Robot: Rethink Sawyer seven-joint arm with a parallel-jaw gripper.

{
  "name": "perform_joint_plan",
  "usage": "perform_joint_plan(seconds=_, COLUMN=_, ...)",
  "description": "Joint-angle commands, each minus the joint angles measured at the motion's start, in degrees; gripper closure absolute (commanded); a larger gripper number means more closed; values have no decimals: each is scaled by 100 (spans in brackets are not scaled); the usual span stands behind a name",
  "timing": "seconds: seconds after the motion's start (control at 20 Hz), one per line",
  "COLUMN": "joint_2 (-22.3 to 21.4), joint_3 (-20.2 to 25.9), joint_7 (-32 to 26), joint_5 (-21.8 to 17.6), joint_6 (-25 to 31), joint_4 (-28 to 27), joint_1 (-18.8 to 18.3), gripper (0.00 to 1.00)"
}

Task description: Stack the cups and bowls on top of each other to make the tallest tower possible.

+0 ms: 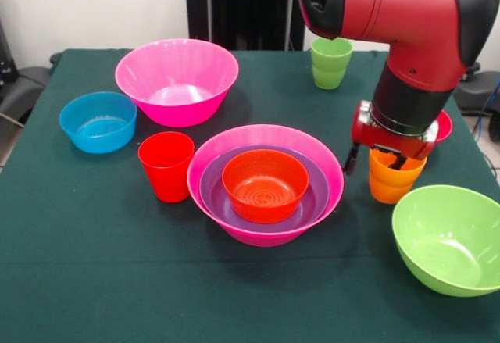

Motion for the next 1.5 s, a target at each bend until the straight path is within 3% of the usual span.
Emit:
perform_joint_plan(seconds=0.05, joint_2=-125, joint_3=580, joint_7=330, joint_5=128, joint_6=776, joint_4=-313, joint_1=-45, gripper=0)
perform_joint_plan(seconds=0.4, joint_2=-430, joint_3=638, joint_7=226, joint_5=139, joint_6=877, joint_4=25, joint_1=-68, gripper=0)
perform_joint_plan(seconds=0.7, joint_2=-606, joint_3=728, joint_7=81, joint_5=174, joint_6=1214, joint_4=-51, joint_1=-162, gripper=0)
perform_joint_plan(seconds=1.25, joint_2=-96, joint_3=732, joint_7=182, joint_5=183, joint_6=2437, joint_4=-1671, joint_1=-187, gripper=0)
perform_joint_plan(seconds=1.3, joint_2=-146, joint_3=809, joint_7=119, joint_5=231, joint_6=2320, joint_4=-1574, joint_1=-245, gripper=0)
perform_joint_plan(seconds=1.5, joint_2=-1040, joint_3=775, joint_7=-119, joint_5=299, joint_6=2364, joint_4=-447, joint_1=-307, gripper=0)
